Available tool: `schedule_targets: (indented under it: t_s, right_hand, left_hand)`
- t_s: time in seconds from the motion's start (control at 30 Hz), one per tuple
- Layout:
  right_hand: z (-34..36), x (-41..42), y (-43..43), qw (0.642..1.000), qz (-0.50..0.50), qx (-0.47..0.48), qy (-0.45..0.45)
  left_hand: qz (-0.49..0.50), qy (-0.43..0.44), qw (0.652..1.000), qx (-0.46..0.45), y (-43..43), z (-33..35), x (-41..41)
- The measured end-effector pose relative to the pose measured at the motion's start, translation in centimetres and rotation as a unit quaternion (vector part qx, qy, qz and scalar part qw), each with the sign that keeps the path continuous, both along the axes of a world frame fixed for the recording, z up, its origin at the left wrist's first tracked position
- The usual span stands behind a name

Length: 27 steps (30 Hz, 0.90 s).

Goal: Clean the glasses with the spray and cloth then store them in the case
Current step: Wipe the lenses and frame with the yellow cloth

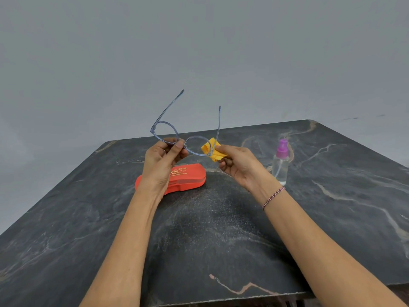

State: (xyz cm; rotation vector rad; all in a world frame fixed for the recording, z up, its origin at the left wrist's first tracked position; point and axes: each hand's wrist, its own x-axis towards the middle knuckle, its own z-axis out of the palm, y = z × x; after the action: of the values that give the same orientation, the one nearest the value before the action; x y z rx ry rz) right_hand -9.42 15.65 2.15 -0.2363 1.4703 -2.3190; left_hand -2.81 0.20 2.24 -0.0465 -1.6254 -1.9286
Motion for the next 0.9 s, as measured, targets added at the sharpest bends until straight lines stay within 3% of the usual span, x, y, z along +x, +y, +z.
schedule_targets:
  t_s: [0.43,0.7,0.9]
  right_hand:
    - [0.7,0.5,0.6,0.983,0.039,-0.165,-0.072]
    - [0.1,0.1,0.2,0.993,0.051,-0.105,0.028]
    - [-0.6,-0.1,-0.3,0.995,-0.013,-0.033,0.098]
  left_hand:
    - [0.007,-0.023,1.0,-0.015,-0.5,-0.4,-0.4]
    - [0.007,-0.027,0.999,-0.025,-0.7,-0.5,-0.5]
    - [0.014,-0.028,0.997,-0.067,-0.4,-0.6,-0.5]
